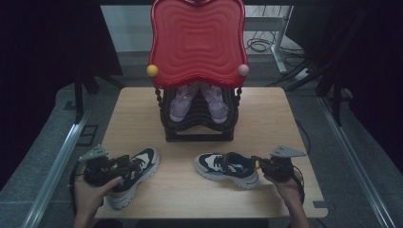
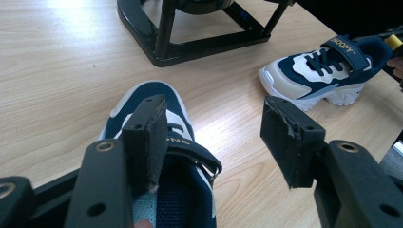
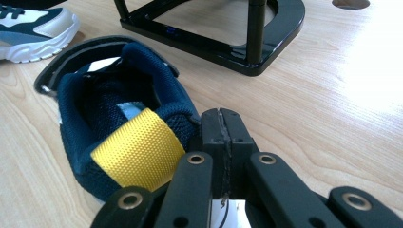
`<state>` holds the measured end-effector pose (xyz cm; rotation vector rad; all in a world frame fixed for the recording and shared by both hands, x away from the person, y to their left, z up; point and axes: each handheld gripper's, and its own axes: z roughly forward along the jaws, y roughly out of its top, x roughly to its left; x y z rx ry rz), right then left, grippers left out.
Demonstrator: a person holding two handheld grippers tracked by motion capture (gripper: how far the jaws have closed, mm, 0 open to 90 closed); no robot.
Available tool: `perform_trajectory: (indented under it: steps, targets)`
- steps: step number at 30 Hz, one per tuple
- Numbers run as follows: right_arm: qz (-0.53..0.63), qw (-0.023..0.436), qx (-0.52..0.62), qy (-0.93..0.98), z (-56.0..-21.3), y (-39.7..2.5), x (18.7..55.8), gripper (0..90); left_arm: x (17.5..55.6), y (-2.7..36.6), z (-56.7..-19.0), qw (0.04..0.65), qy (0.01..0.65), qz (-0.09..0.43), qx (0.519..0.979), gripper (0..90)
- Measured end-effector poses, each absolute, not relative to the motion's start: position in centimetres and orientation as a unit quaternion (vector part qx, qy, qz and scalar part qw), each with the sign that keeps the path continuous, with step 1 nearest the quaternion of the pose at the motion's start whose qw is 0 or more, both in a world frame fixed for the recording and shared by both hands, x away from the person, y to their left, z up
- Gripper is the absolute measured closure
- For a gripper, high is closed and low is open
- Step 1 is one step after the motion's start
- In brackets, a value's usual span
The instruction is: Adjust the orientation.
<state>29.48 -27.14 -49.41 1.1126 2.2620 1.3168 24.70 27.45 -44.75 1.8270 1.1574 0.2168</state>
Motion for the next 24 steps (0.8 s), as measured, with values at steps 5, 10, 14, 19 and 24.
perform_trajectory:
  steps: [5,10,14,19,24]
  targets:
    - [0.457,0.15,0.383,0.789,-49.3,-27.2,28.8,89.6,24.7,27.6,-44.7,0.466,0.472,0.089,0.743,41.9]
    - [0.457,0.154,0.387,0.786,-49.4,-27.2,28.0,89.6,24.6,27.6,-44.7,0.466,0.471,0.089,0.743,41.8]
    - [0.456,0.154,0.385,0.787,-49.3,-27.3,27.4,89.6,24.6,27.7,-44.7,0.466,0.471,0.089,0.744,41.8]
    - [0.456,0.153,0.386,0.787,-49.3,-27.4,26.8,89.6,24.6,27.9,-44.6,0.466,0.472,0.091,0.743,41.8]
    - [0.456,0.152,0.387,0.787,-49.3,-27.3,26.2,89.6,24.5,27.9,-44.6,0.467,0.472,0.092,0.742,41.7]
